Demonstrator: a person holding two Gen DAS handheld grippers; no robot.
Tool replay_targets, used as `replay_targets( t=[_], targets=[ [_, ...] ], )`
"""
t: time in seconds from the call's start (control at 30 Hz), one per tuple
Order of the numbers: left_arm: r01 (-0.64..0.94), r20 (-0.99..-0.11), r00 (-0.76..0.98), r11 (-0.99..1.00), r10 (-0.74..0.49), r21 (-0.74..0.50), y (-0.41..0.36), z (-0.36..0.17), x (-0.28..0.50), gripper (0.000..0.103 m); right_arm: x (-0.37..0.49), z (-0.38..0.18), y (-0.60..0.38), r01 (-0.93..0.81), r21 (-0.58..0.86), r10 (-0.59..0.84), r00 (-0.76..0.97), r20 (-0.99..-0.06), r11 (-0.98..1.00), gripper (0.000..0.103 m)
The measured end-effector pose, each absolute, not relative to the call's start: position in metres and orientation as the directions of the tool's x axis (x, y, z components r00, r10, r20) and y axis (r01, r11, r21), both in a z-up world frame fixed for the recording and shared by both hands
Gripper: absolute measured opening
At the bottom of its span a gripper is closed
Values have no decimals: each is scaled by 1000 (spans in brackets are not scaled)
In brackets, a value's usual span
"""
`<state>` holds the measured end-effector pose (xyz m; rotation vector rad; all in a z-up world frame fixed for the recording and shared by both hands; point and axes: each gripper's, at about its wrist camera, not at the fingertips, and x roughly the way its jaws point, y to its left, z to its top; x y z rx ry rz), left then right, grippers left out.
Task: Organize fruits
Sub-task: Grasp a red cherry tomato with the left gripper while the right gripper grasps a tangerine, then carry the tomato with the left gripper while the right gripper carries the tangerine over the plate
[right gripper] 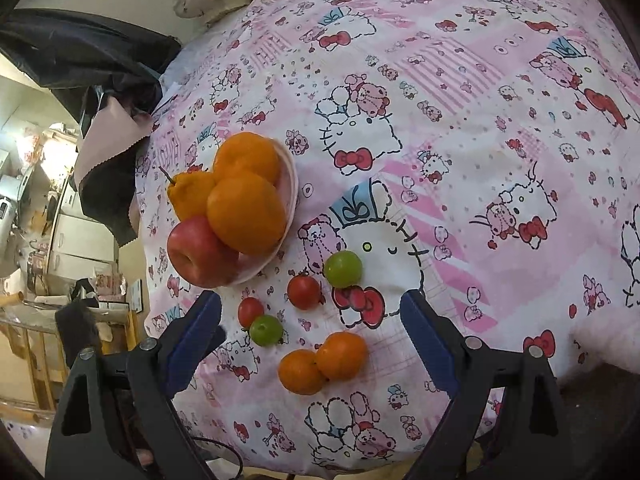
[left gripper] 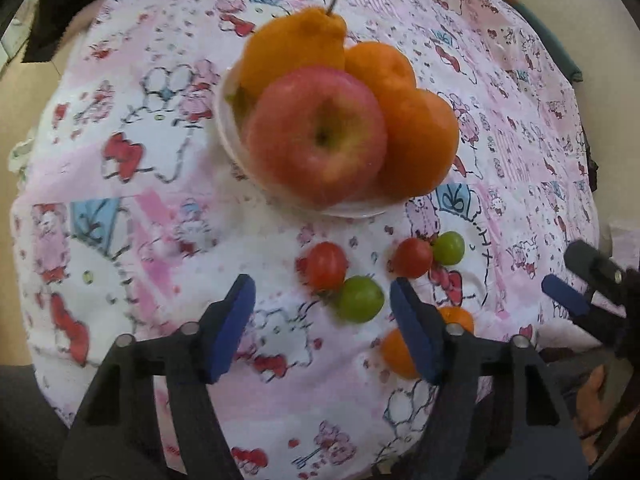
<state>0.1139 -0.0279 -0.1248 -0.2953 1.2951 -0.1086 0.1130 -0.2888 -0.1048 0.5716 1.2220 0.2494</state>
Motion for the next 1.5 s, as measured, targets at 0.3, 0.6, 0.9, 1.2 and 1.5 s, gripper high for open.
replay_targets(
  t=[0.3, 0.6, 0.9, 1.2, 1.5],
  targets=[
    [-147, -955, 163, 951, -248, -272, -37, -162, 143, 55, 116, -108, -291, 143, 554, 486, 336, -807, 820, 93],
    [-114, -961, 146, 961, -236, -254, -43, -166, 137, 25, 118, -112, -291, 158, 547, 481, 323, -815, 822, 93],
    [-93, -954, 196, 964, -228, -250, -32, -143, 127, 25, 114, -167, -277, 233, 523, 524, 64, -849, 820, 74],
    [-119, -934, 293, 961, -204, -248, -10, -104, 114, 25, 113, -190, -260, 239, 486, 505, -23, -863, 840, 55],
    [-175, -914, 354, 947, -196, -271, 28, -79, 95, 25, 114, -160, -274, 212, 537, 520, 132, -844, 816, 43]
  ],
)
